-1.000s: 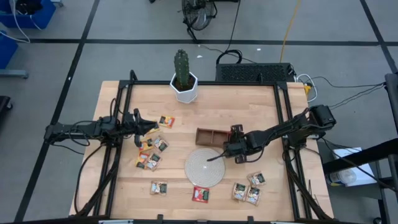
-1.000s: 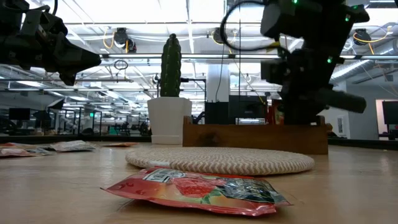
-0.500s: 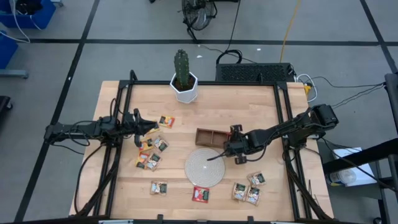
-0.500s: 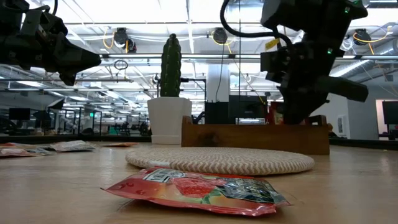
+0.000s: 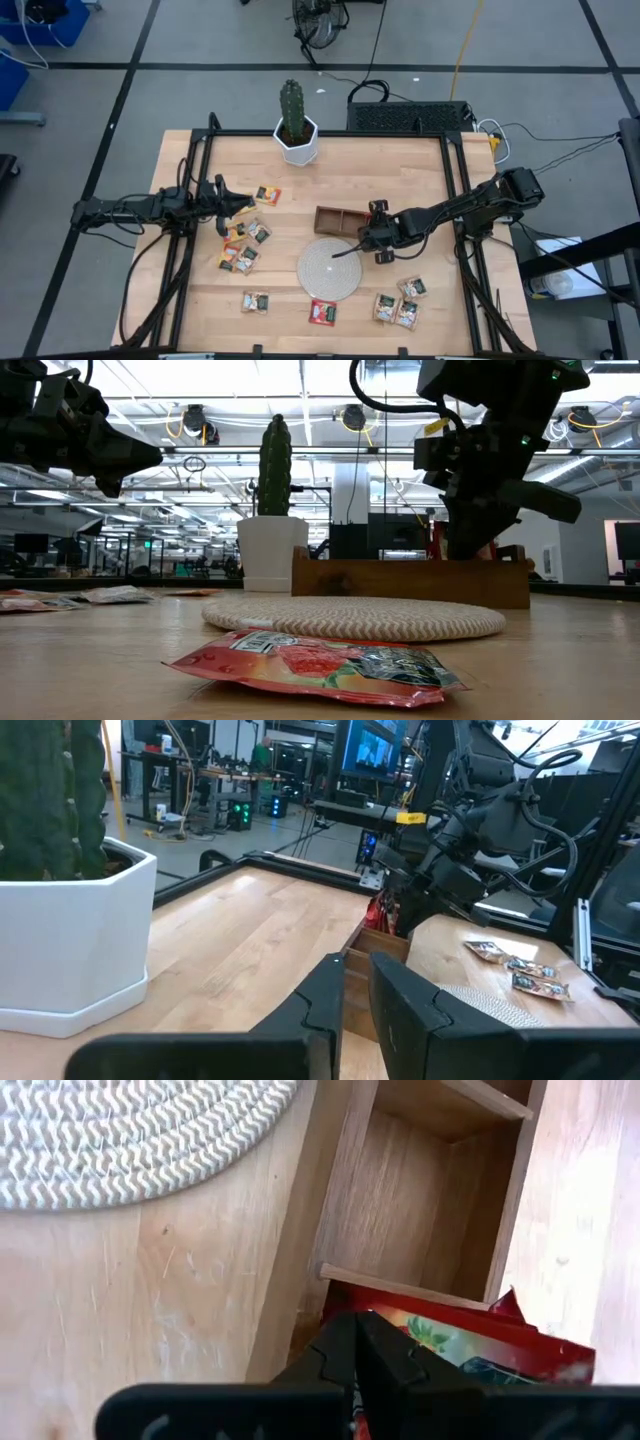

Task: Pick & Place Tea
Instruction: Put the red tea bag into the right section of the wooden organizer

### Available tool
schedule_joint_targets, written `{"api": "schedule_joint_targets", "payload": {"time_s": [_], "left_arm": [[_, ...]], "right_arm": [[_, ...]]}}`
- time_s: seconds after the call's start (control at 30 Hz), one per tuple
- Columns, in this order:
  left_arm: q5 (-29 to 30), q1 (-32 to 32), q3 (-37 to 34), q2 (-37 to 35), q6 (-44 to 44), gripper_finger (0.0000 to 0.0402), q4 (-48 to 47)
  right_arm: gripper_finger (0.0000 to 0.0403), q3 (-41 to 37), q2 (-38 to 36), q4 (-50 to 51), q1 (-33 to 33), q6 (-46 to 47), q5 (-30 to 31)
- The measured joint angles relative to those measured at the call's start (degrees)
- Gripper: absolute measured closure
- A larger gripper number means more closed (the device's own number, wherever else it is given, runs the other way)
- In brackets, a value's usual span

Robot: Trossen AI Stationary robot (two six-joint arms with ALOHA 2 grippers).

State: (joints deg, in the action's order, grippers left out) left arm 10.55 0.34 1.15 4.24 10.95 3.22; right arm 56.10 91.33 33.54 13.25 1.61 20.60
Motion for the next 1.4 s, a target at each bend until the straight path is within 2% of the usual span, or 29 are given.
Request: {"api": "schedule_joint_targets", "payload": {"time_s": [0.2,0.5,0.67,0.8,0.93,1.07,1.23,1.3,1.4], "left_arm": [[0.00,-0.01,0.00,0.01,0.01,0.0350,0.00],[0.00,-0.02,0.00,0.01,0.00,0.0350,0.00],[0.00,0.00,0.00,-0.02,-0.01,0.0350,0.00],[0.00,0.00,0.00,-0.02,0.01,0.0350,-0.02],[0.00,0.00,0.00,-0.02,0.01,0.0350,-0.02],[0.00,-0.02,0.00,-0.02,-0.02,0.0350,0.00],[0.00,0.00,0.00,0.00,0.00,0.0350,0.00],[0.00,0.00,0.00,-0.02,-0.01,0.0350,0.00],[0.00,-0.01,0.00,-0.01,0.01,0.0350,0.00]], "right_arm": [[0.0403,0.04,-0.14,-0.60,0.01,0.57,0.13],[0.0403,0.09,-4.14,-1.19,0.13,1.16,0.09],[0.0403,0.09,-8.50,4.31,1.73,7.06,0.13],[0.0403,-0.13,-12.86,14.38,3.85,16.80,0.19],[0.0403,-5.37,-16.82,17.81,5.01,25.01,1.60],[0.0403,-13.87,-19.29,10.31,4.30,25.37,2.21],[0.0403,-23.63,-19.61,-8.20,1.75,19.98,2.12],[0.0403,-26.39,-19.61,-14.34,0.91,18.07,1.86],[0.0403,-28.00,-19.61,-17.73,0.44,16.92,1.86]]}}
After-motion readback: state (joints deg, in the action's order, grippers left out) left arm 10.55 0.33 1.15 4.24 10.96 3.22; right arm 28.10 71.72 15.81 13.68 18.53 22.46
